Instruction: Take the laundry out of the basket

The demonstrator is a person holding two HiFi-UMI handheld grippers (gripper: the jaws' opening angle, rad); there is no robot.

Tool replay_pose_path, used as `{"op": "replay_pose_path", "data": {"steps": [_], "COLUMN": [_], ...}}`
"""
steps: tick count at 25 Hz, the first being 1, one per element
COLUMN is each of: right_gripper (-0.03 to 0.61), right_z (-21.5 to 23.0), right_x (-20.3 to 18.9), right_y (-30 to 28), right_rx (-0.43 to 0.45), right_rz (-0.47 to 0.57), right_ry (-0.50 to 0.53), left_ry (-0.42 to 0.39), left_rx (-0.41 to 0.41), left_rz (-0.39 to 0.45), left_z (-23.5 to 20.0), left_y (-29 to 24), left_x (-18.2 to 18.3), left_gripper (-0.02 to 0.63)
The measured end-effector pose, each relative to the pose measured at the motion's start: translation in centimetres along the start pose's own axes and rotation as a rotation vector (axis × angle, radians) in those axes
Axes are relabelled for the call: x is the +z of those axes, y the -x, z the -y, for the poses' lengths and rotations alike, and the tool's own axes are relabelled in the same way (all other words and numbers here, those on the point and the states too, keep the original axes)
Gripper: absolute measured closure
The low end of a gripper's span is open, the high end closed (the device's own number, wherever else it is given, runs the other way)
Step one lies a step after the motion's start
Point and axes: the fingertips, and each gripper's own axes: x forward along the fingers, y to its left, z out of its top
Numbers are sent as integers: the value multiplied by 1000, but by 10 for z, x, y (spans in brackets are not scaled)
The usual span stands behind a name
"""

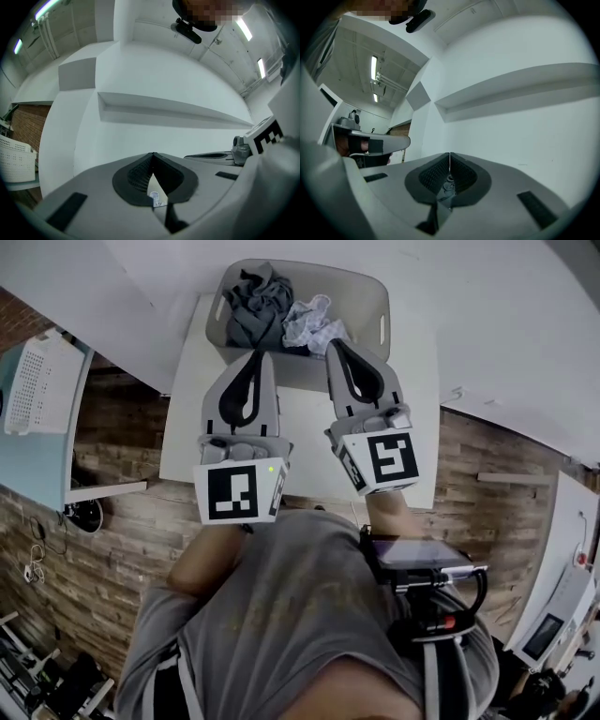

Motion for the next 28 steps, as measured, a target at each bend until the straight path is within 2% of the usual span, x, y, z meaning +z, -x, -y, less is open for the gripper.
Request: {"op": "replay_pose_path", "data": {"steps": [11,23,28], "right_gripper": [571,569,569], "right_z": [5,-1,-4], "right_x": [14,-17,-30], "right_y": [-60,-114,-144], "right_rx": [-45,-43,-41], "right_rz": [10,-48,-77], "right_ry": [3,-17,-24], "left_ry": [-18,36,31], "left_rx": [-28,-59,-58], "left_rz": [12,-38,-53], "left_z": [-53,-94,-115], "left_y": [-43,-77,-94], "left_x": [14,-8,-15], "left_gripper": [606,606,606]}}
